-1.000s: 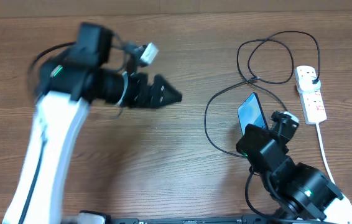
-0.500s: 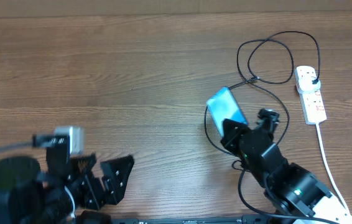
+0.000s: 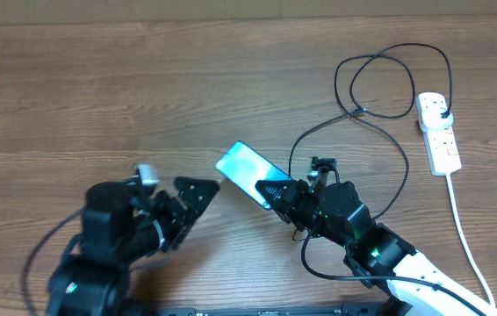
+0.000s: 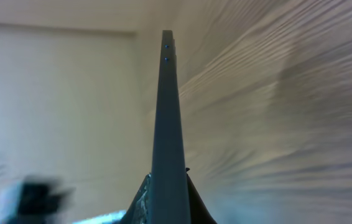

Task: Plug charger to phone and switch on socket

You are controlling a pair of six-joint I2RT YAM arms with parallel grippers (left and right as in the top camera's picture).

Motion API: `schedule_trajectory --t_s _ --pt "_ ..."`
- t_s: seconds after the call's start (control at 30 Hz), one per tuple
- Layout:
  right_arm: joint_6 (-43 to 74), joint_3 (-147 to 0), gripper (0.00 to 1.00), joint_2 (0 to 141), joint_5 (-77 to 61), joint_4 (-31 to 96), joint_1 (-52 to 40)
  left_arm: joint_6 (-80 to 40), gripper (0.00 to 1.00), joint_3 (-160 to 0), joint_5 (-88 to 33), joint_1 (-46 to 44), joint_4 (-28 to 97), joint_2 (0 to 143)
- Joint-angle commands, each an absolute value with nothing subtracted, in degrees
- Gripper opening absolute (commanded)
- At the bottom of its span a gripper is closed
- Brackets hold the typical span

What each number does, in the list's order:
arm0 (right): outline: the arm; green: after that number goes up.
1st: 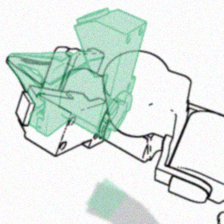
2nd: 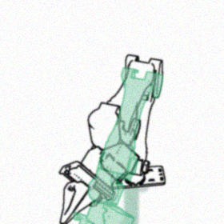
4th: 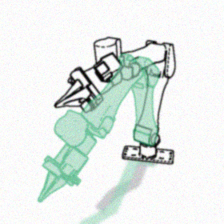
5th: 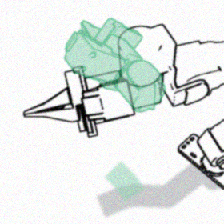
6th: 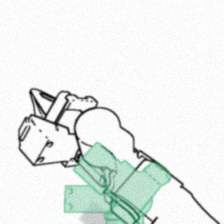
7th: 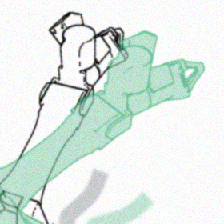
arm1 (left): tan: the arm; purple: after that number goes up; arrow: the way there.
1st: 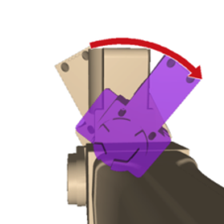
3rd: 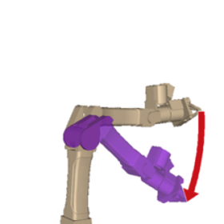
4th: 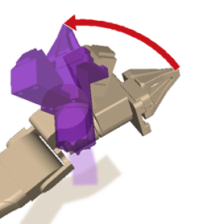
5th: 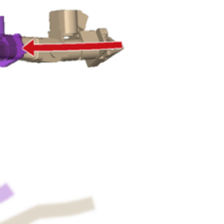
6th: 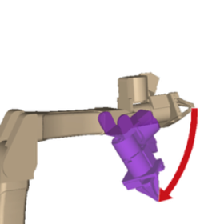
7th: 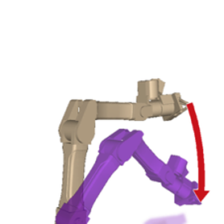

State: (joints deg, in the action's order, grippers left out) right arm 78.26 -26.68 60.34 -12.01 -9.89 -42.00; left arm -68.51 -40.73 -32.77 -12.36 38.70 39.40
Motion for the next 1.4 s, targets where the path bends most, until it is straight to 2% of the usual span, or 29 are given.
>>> schedule_trajectory --t_s 0.0,0.27,0.47,0.63,0.7,0.83,0.97,1.17,1.37 --pt "83.02 -27.38 0.04 59.48 -18.68 -13.26 -41.74 -82.41 1.00 -34.33 -44.10 -12.36 32.27 40.82" --pt "92.16 -27.38 0.04 59.48 -20.10 -12.88 -41.76 -94.15 1.00 -28.32 -47.42 -12.36 25.02 46.48" --pt "102.02 -27.38 0.04 59.48 -26.30 -10.85 -41.76 -96.97 1.00 -28.29 -47.62 -12.40 13.69 50.00" --pt "107.90 -27.38 0.04 59.48 -27.14 -9.74 -41.80 -98.00 0.99 -28.29 -47.55 -12.43 11.51 51.16" --pt "110.83 -27.38 0.04 59.48 -27.16 -9.72 -42.09 -97.97 0.96 -28.29 -47.62 -12.45 11.51 51.27" --pt "115.77 -27.38 0.04 59.48 -27.18 -9.74 -42.87 -97.97 0.77 -28.29 -47.59 -12.45 11.49 51.27" --pt "115.83 -27.38 0.04 59.51 -27.11 -9.76 -43.53 -98.15 0.71 -28.29 -47.51 -12.45 11.18 51.27" --pt "121.56 -27.38 0.04 59.51 -27.09 -9.78 -44.05 -98.21 0.70 -28.29 -46.81 -12.45 9.69 51.27" --pt "123.07 -27.38 0.04 59.51 -27.09 -13.89 -44.73 -98.19 0.56 -28.29 -46.41 -12.84 9.61 51.27"
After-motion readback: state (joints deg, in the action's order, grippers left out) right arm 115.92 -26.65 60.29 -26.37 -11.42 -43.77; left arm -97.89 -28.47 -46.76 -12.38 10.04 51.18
